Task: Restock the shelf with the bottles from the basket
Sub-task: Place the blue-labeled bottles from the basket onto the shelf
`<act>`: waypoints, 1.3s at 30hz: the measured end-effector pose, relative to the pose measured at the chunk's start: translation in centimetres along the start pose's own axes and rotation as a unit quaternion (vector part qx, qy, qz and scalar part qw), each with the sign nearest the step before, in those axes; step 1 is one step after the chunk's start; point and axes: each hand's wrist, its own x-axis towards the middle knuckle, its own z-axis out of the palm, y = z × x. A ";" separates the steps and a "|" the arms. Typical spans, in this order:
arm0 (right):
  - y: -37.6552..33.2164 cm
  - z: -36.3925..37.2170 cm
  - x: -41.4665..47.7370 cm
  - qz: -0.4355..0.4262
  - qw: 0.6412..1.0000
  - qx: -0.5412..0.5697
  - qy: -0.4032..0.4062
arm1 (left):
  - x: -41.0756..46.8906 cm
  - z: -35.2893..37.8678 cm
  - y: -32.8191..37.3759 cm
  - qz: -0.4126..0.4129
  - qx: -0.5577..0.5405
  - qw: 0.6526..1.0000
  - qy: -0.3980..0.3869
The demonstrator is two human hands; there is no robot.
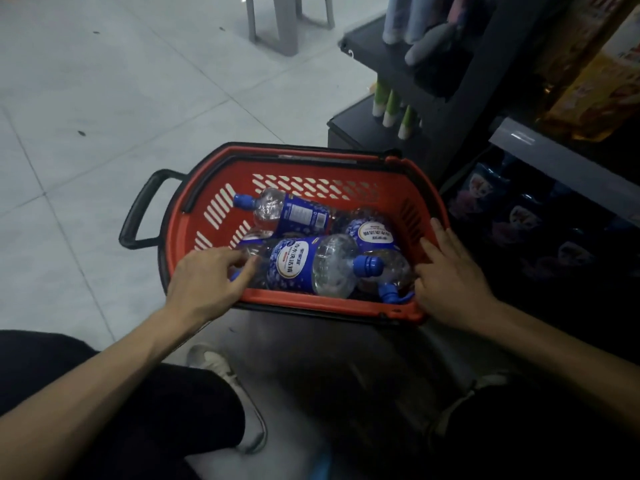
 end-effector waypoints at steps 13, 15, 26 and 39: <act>-1.4 0.1 -3.8 0.033 0.998 0.046 0.040 | 7.2 0.3 -3.3 0.043 0.094 0.993 0.063; -0.5 0.0 -3.4 -0.018 0.999 0.018 0.047 | 6.9 0.4 -3.2 -0.007 0.106 0.991 0.086; 3.2 1.6 -0.7 -0.076 0.992 0.045 0.086 | 1.2 4.3 7.3 -0.278 -0.223 0.919 0.166; -3.7 0.8 -1.4 -0.001 0.995 0.036 0.094 | 9.1 3.5 1.0 -0.181 -0.043 0.982 0.013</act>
